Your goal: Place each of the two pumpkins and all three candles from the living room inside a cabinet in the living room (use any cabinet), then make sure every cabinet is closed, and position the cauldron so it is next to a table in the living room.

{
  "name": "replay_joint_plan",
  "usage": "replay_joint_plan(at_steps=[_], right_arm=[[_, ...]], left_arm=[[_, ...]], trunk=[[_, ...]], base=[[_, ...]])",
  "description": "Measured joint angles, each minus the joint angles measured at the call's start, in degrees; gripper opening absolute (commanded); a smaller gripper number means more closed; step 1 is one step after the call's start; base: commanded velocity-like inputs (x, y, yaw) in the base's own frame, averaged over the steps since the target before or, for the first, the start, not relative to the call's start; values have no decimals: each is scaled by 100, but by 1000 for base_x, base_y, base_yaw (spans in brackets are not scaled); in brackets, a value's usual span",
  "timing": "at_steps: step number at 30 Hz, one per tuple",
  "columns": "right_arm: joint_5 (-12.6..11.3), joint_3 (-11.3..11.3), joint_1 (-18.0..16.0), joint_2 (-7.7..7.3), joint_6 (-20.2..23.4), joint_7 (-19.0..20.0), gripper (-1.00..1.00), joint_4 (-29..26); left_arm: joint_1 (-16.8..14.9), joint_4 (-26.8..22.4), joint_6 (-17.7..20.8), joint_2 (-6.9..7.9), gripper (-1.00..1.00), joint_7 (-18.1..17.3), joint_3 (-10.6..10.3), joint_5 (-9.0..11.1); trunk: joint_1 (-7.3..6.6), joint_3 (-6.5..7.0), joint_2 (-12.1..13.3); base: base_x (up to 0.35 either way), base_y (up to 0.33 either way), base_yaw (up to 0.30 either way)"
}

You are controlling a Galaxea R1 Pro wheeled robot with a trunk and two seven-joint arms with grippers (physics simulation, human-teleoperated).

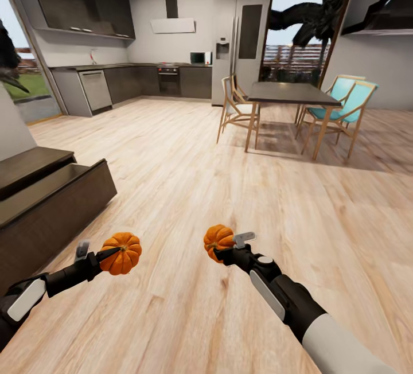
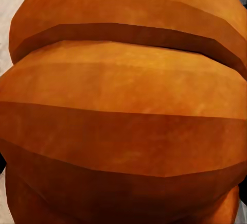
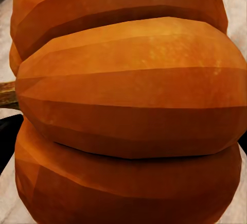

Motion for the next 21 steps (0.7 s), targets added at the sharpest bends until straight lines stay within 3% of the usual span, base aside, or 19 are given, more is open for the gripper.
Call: replay_joint_plan(at_steps=[21], right_arm=[[10, 24, 1, -1, -8, -5, -100, 8]], left_arm=[[1, 204, -9, -9, -100, 2, -4, -8]], trunk=[[0, 0, 0]], base=[[329, -6, 297]])
